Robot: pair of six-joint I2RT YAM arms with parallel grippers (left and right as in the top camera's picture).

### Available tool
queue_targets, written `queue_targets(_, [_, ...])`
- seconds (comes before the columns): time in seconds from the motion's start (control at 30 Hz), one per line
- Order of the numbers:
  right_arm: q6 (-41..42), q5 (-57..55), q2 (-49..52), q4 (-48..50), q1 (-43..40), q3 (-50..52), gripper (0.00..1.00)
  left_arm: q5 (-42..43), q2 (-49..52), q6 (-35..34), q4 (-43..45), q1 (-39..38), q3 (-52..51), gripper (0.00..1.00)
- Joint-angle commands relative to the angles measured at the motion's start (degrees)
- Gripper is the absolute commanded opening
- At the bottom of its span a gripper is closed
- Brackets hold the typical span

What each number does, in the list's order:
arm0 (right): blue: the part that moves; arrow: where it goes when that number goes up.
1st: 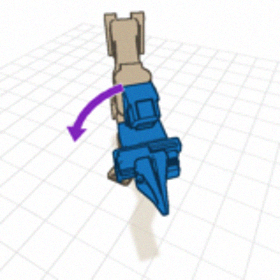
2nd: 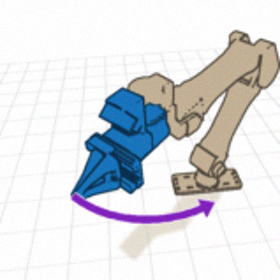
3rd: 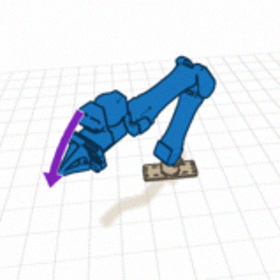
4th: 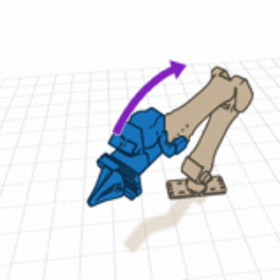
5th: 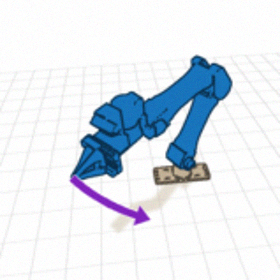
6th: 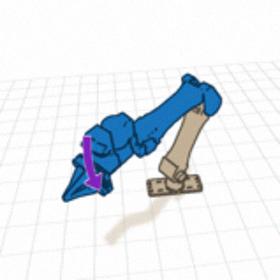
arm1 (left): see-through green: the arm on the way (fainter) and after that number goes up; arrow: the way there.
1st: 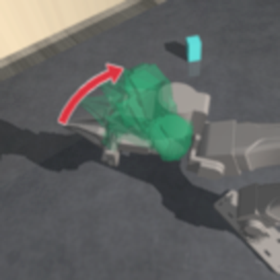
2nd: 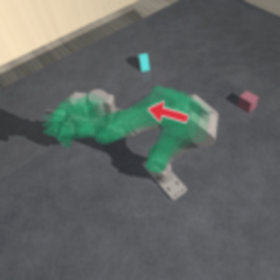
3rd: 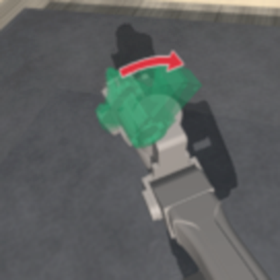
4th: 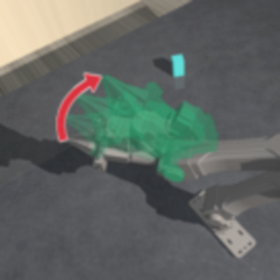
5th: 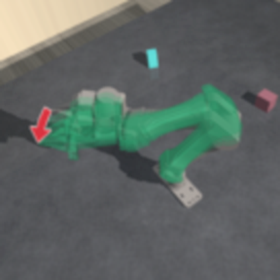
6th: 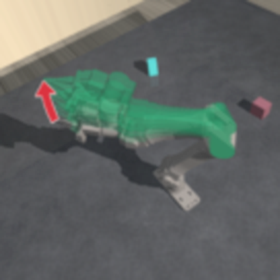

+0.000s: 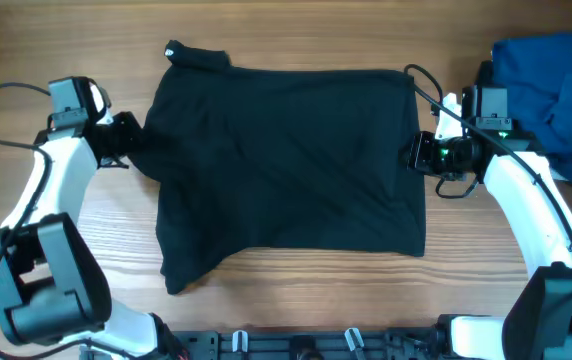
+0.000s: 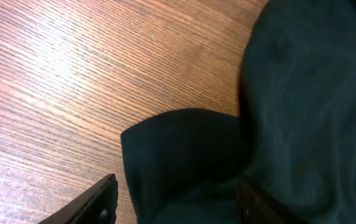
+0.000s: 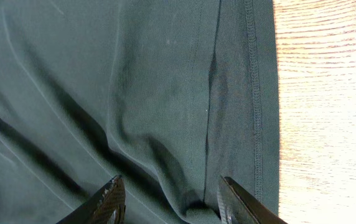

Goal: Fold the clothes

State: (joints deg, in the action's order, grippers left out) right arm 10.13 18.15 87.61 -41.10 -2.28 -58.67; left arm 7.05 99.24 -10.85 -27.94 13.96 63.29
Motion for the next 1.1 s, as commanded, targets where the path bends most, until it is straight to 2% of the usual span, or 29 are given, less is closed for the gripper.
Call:
queue_targets(0.0, [-1.1,-0.5,0.9,-0.4,0.2,-0.9,0.49,3.8,3.5,2.2,1.1,0.0,1.0,0.61])
queue_targets(0.1, [-1.1,-0.5,0.9,-0.6,0.2,-0.9,0.48,8.4,5.0,4.5,2.7,0.0,1.0,0.58])
queue_targets(0.17, [-1.1,-0.5,0.9,-0.6,0.2,-0.9,0.48,8.6,5.3,4.5,4.0,-0.4,1.0,0.53])
queue_targets(0.2, [-1.1,-0.5,0.9,-0.7,0.2,-0.9,0.48,8.6,5.3,4.5,4.6,-0.8,1.0,0.43])
queue_targets(0.23, [-1.1,-0.5,0.9,-0.8,0.2,-0.9,0.48,8.6,5.3,4.5,5.2,-1.2,1.0,0.29])
queue_targets(0.27, [-1.1,-0.5,0.9,-0.9,0.2,-0.9,0.48,8.6,5.3,4.5,5.5,-1.4,1.0,0.21])
queue_targets(0.3, [-1.2,-0.5,0.9,-1.1,0.2,-0.9,0.48,8.6,5.3,4.5,5.9,-1.9,1.0,0.06])
queue_targets(0.33, [-1.2,-0.5,0.9,-1.3,0.2,-0.9,0.48,8.6,5.3,4.4,6.1,-2.2,1.0,0.04])
queue_targets(0.57, [-1.6,-0.5,0.9,-2.0,0.2,-0.9,0.49,8.5,-1.9,4.0,4.5,-7.4,1.0,0.04])
queue_targets(0.8, [-1.6,-0.5,0.9,-3.1,0.2,-0.9,0.49,8.2,-6.5,2.5,4.1,-20.2,1.0,0.04])
queue_targets(0.9, [-1.6,-0.5,0.9,-3.2,0.2,-0.9,0.48,3.7,-6.2,2.5,3.4,-26.1,1.0,0.04])
queue_targets(0.93, [-1.6,-0.5,0.9,-3.2,0.2,-0.9,0.49,1.6,-6.1,2.5,2.8,-28.0,1.0,0.07])
queue_targets(1.03, [-1.6,-0.5,0.9,-3.3,0.2,-0.9,0.48,-2.9,-6.1,2.5,-0.2,-32.2,1.0,0.29])
queue_targets(1.07, [-1.6,-0.5,0.9,-3.3,0.2,-0.9,0.48,-3.5,-6.1,2.5,-1.2,-32.7,1.0,0.41])
